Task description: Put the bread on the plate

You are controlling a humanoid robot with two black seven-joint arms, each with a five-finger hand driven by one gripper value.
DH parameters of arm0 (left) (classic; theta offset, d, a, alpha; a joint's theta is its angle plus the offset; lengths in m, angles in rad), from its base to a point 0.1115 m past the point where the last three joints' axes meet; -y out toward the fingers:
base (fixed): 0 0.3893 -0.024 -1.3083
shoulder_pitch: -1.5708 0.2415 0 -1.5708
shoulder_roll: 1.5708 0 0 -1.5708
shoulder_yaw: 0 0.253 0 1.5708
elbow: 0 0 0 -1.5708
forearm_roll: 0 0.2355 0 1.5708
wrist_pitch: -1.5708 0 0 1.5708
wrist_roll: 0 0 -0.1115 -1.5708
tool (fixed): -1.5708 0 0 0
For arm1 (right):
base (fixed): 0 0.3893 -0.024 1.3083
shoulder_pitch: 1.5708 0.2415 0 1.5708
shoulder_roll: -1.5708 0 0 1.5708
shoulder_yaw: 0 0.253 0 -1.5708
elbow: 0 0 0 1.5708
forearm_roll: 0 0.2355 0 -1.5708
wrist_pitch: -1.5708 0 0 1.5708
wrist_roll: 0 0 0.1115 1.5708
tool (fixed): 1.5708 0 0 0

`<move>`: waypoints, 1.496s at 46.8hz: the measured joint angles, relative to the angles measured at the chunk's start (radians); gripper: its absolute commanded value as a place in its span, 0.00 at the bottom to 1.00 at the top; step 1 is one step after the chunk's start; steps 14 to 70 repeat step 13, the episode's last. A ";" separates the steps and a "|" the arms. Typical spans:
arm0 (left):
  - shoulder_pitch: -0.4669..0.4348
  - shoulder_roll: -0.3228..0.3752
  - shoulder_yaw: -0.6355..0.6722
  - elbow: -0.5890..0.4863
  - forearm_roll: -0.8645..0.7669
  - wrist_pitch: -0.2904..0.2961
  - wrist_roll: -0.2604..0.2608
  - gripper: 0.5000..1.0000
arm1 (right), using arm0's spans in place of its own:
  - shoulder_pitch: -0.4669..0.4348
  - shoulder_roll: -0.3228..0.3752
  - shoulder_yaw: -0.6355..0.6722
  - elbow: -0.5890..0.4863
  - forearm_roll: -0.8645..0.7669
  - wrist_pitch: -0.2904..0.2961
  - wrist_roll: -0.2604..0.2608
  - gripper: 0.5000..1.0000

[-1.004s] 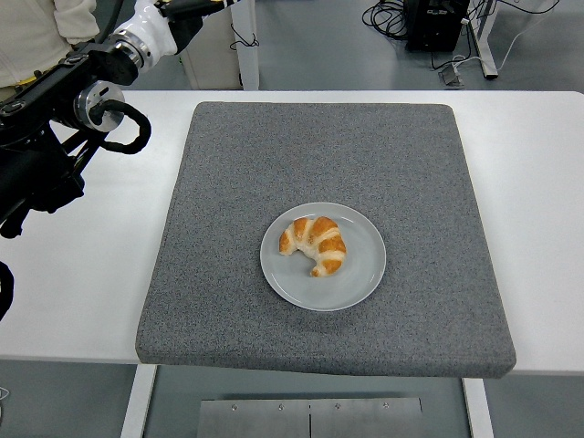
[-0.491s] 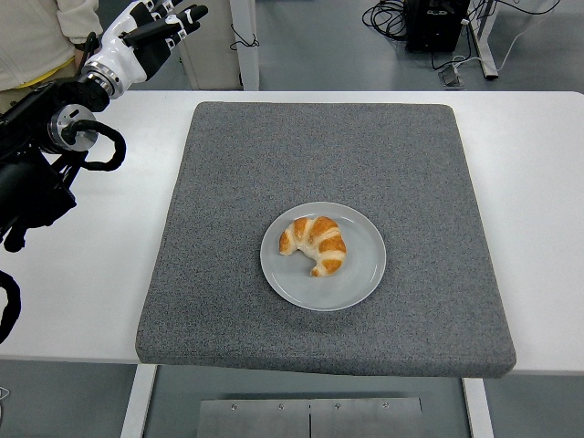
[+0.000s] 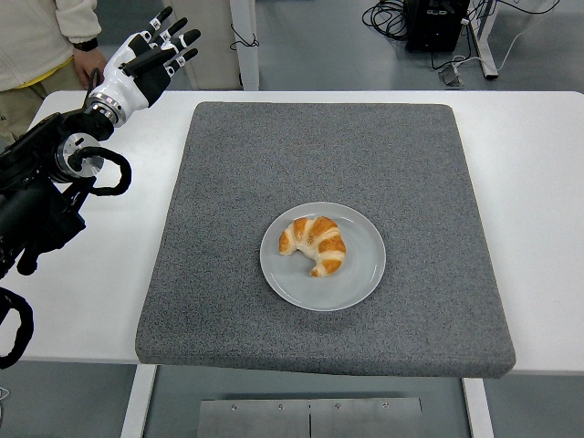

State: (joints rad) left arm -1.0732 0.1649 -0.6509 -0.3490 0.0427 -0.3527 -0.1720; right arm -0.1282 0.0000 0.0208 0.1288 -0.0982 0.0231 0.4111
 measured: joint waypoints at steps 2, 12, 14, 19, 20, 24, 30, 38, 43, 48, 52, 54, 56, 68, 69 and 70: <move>0.005 -0.012 -0.005 0.005 0.000 0.001 0.000 0.93 | 0.000 0.000 -0.001 0.000 0.000 0.000 0.000 1.00; 0.019 -0.029 -0.040 0.032 0.000 0.002 0.000 0.94 | -0.001 0.000 -0.006 0.000 0.000 0.000 0.000 1.00; 0.021 -0.029 -0.040 0.032 0.000 0.002 0.000 0.94 | -0.001 0.000 -0.007 0.000 0.000 0.000 0.000 1.00; 0.021 -0.029 -0.040 0.032 0.000 0.002 0.000 0.94 | -0.001 0.000 -0.007 0.000 0.000 0.000 0.000 1.00; 0.021 -0.029 -0.040 0.032 0.000 0.002 0.000 0.94 | -0.001 0.000 -0.007 0.000 0.000 0.000 0.000 1.00; 0.021 -0.029 -0.040 0.032 0.000 0.002 0.000 0.94 | -0.001 0.000 -0.007 0.000 0.000 0.000 0.000 1.00; 0.021 -0.029 -0.040 0.032 0.000 0.002 0.000 0.94 | -0.001 0.000 -0.007 0.000 0.000 0.000 0.000 1.00; 0.021 -0.029 -0.040 0.032 0.000 0.002 0.000 0.94 | -0.001 0.000 -0.007 0.000 0.000 0.000 0.000 1.00; 0.021 -0.029 -0.040 0.032 0.000 0.002 0.000 0.94 | -0.001 0.000 -0.007 0.000 0.000 0.000 0.000 1.00; 0.021 -0.029 -0.040 0.032 0.000 0.002 0.000 0.94 | -0.001 0.000 -0.007 0.000 0.000 0.000 0.000 1.00; 0.021 -0.029 -0.040 0.032 0.000 0.002 0.000 0.94 | -0.001 0.000 -0.007 0.000 0.000 0.000 0.000 1.00; 0.021 -0.029 -0.040 0.032 0.000 0.002 0.000 0.94 | -0.001 0.000 -0.007 0.000 0.000 0.000 0.000 1.00; 0.021 -0.029 -0.040 0.032 0.000 0.002 0.000 0.94 | -0.001 0.000 -0.007 0.000 0.000 0.000 0.000 1.00; 0.021 -0.029 -0.040 0.032 0.000 0.002 0.000 0.94 | -0.001 0.000 -0.007 0.000 0.000 0.000 0.000 1.00; 0.021 -0.029 -0.040 0.032 0.000 0.002 0.000 0.94 | -0.001 0.000 -0.007 0.000 0.000 0.000 0.000 1.00; 0.021 -0.029 -0.040 0.032 0.000 0.002 0.000 0.94 | -0.001 0.000 -0.007 0.000 0.000 0.000 0.000 1.00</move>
